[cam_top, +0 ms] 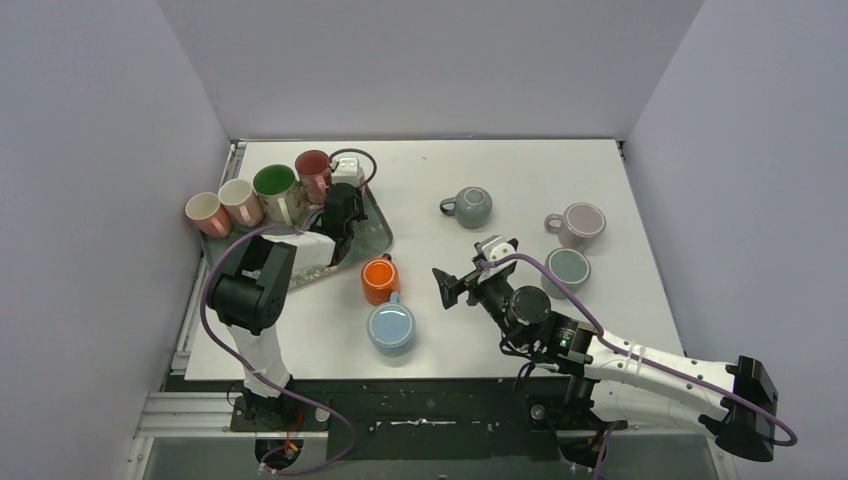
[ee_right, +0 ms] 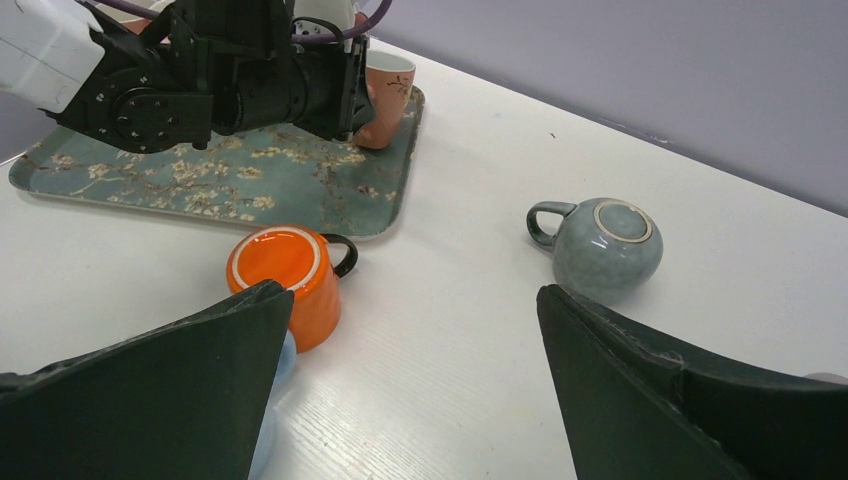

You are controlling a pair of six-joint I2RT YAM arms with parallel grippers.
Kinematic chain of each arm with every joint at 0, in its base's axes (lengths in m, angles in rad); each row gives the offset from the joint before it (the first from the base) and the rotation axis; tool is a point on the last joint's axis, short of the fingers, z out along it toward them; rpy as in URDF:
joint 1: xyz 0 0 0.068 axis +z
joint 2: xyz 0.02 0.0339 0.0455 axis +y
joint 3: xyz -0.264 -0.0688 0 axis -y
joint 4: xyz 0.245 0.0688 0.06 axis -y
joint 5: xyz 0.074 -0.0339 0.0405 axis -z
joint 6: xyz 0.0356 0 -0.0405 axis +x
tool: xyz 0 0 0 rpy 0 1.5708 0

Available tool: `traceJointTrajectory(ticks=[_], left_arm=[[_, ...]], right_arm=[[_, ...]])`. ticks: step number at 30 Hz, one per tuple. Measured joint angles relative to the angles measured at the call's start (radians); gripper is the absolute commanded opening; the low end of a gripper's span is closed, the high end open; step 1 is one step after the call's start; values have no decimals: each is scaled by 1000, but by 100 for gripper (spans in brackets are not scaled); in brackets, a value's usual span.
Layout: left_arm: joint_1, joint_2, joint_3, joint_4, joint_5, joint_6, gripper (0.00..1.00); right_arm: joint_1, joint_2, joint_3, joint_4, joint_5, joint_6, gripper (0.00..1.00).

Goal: Turn the mug right side up
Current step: Place the cup on the tray.

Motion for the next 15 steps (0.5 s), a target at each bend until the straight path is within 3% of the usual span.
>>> traceJointTrajectory(ticks=[15], left_arm=[[17,116,94,16,-5,30,37]], right_arm=[[-10,26,0,0,-1,0,100]])
